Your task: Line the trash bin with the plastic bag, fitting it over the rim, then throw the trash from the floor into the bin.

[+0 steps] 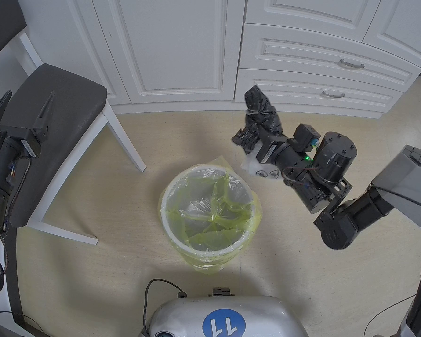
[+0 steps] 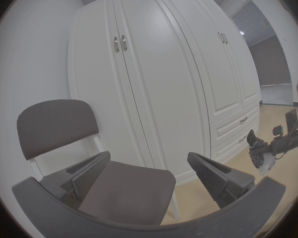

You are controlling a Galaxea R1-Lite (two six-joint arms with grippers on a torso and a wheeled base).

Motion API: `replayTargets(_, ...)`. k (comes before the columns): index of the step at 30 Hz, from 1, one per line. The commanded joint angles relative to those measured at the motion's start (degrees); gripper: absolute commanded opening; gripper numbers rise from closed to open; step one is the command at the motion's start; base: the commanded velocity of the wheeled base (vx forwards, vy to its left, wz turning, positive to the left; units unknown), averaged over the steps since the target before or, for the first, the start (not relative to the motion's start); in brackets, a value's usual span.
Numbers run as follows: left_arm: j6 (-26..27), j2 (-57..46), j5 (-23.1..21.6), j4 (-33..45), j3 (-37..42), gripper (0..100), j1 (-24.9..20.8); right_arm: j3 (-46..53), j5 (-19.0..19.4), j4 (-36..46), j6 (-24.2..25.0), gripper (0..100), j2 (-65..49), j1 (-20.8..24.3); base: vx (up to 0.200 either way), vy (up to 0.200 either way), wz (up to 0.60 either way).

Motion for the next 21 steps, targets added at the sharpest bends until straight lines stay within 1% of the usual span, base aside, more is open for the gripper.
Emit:
replayTargets(1, 2.07, -1.7, 0.03, -0.02, 0.75, 100, -1.66, 4.32, 0.82, -0.58, 1.62, 0, -3.03, 5.61, 0.0, 0.0, 0.0)
replayTargets(3, 3.65, -3.64, -0.06, -0.02, 1.27, 100, -2.19, 5.02, 0.82, -0.58, 3.29, 0, -1.97, 7.98, 0.0, 0.0, 0.0)
replayTargets(6, 3.48, -5.48, -0.94, 0.16, 1.63, 100, -2.28, 4.14, 0.82, -0.67, 5.22, 0, 1.28, 9.92, 0.0, 0.0, 0.0)
replayTargets(8, 3.39, -5.83, -1.64, 0.33, 1.63, 100, -2.28, 3.7, 0.82, -0.76, 5.66, 0, 2.51, 10.36, 0.0, 0.0, 0.0)
replayTargets(9, 3.21, -6.1, -2.78, 0.6, 1.8, 100, -2.28, 3.26, 0.82, -0.93, 6.36, 0, 4.36, 10.97, 0.0, 0.0, 0.0)
replayTargets(13, 3.3, -5.31, -3.75, 0.69, 3.21, 100, -2.37, 1.24, 0.99, -1.9, 8.03, 0, 7.78, 11.5, 0.0, 0.0, 0.0)
replayTargets(14, 3.21, -5.13, -3.75, 0.6, 3.91, 100, -3.25, 0.27, 1.17, -2.08, 8.3, 0, 8.93, 11.76, 0.0, 0.0, 0.0)
replayTargets(16, 3.3, -4.08, -3.49, 0.77, 6.81, 100, -7.46, -1.66, 1.26, -2.43, 8.56, 0, 12.0, 12.03, 0.0, 0.0, 0.0)
replayTargets(17, 3.13, -3.73, -3.4, 0.77, 7.87, 100, -8.43, -2.36, 1.26, -2.52, 8.65, 0, 13.5, 12.03, 0.0, 0.0, 0.0)
replayTargets(19, 2.51, -3.02, -3.31, 0.95, 9.01, 100, -8.61, -3.24, 1.26, -2.95, 8.74, 0, 15.61, 12.03, 0.0, 0.0, 0.0)
replayTargets(21, -0.3, 0.14, -3.31, 0.77, 8.22, 100, -8.61, -4.65, 1.34, -4.27, 8.65, 0, 19.39, 11.32, 0.0, 0.0, 0.0)
